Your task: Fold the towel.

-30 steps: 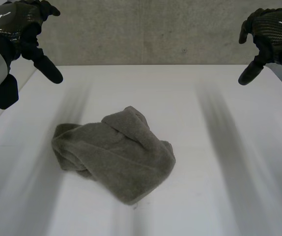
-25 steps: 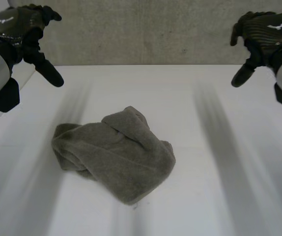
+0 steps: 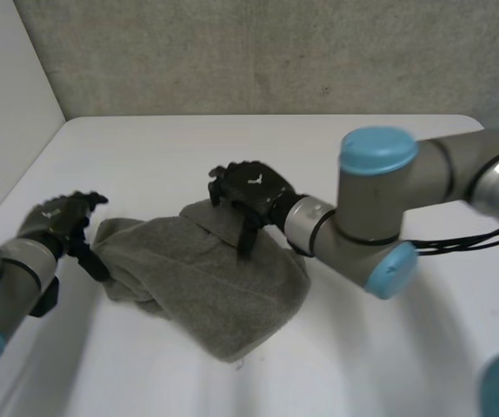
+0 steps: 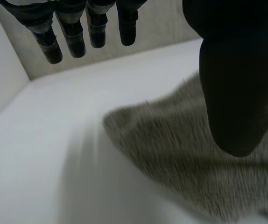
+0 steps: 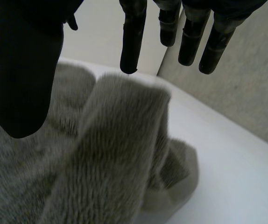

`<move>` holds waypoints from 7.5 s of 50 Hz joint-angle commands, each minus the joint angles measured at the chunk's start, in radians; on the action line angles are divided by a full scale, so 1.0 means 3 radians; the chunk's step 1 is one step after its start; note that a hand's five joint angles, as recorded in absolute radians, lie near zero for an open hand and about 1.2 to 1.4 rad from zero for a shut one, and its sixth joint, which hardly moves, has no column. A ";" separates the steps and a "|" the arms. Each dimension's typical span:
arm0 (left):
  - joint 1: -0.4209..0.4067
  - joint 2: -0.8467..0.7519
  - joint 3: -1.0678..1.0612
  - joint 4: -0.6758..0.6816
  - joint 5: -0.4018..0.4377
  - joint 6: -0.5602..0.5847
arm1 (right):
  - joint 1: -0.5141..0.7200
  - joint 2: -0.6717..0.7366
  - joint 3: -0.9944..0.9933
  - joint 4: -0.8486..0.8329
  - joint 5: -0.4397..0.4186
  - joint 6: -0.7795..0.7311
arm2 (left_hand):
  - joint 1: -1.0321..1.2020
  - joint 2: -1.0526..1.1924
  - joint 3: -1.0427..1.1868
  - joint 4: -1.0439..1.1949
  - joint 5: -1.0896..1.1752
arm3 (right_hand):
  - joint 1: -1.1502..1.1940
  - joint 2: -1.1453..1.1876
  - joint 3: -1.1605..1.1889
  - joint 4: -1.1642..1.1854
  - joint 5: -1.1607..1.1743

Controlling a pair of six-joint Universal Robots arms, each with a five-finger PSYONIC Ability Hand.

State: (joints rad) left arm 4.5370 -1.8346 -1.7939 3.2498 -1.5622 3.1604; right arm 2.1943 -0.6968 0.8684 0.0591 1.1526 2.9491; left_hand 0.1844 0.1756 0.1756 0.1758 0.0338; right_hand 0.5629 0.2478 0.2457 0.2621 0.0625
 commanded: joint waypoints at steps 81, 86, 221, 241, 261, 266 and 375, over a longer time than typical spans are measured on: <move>-0.0720 0.0214 -0.0089 -0.1077 0.0140 0.0341 | -0.0948 -0.0991 0.1467 0.0641 0.0336 -0.0534 | 0.0361 0.0390 0.0390 0.0390 0.0281 | -0.1104 -0.0054 -0.0046 -0.0101 -0.0017; -0.0709 0.0235 -0.0197 -0.1066 0.0145 0.0341 | -0.0907 -0.0715 0.1227 0.0744 0.0341 -0.0539 | 0.0528 0.0557 0.0557 0.0556 0.0448 | -0.1074 -0.0024 -0.0017 -0.0072 0.0012; -0.0581 -0.0245 0.1038 0.1102 -0.0449 0.0448 | -0.1178 -0.1901 0.1587 -0.0642 0.0305 -0.0906 | 0.4040 0.4069 0.4069 0.4068 0.3960 | 0.2778 0.3828 0.3835 0.3780 0.3864; -0.0459 -0.0737 -0.0064 0.1189 -0.0172 0.0714 | -0.1061 -0.1006 0.2249 -0.0637 0.0412 -0.1383 | 0.4040 0.4069 0.4069 0.4068 0.3960 | 0.2684 0.3734 0.3741 0.3686 0.3770; -0.0244 -0.0420 -0.0166 0.1224 -0.0157 0.0791 | -0.1275 -0.1211 0.2627 -0.0995 0.0964 -0.1352 | 0.4040 0.4069 0.4069 0.4068 0.3960 | 0.0305 0.1356 0.1363 0.1308 0.1392; -0.0244 -0.0425 -0.0166 0.1225 -0.0157 0.0791 | -0.1321 -0.1195 0.2633 -0.0949 0.0939 -0.1363 | 0.4040 0.4069 0.4069 0.4068 0.3960 | 0.0306 0.1356 0.1363 0.1308 0.1392; -0.0137 -0.0614 -0.0121 0.1230 -0.0162 0.0837 | -0.1679 -0.1456 0.2561 -0.0923 0.0816 -0.0825 | 0.2974 0.3003 0.3003 0.3003 0.2894 | 0.2778 0.3828 0.3835 0.3780 0.3864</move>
State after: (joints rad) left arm 4.4728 -1.9911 -1.8425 3.6188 -1.6096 3.4085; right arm 1.6885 -1.1370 1.6189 -0.2218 1.4055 2.7570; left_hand 0.9802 0.9785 0.9790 0.9777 0.8042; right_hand 1.3334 1.3336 1.3354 1.3393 1.1618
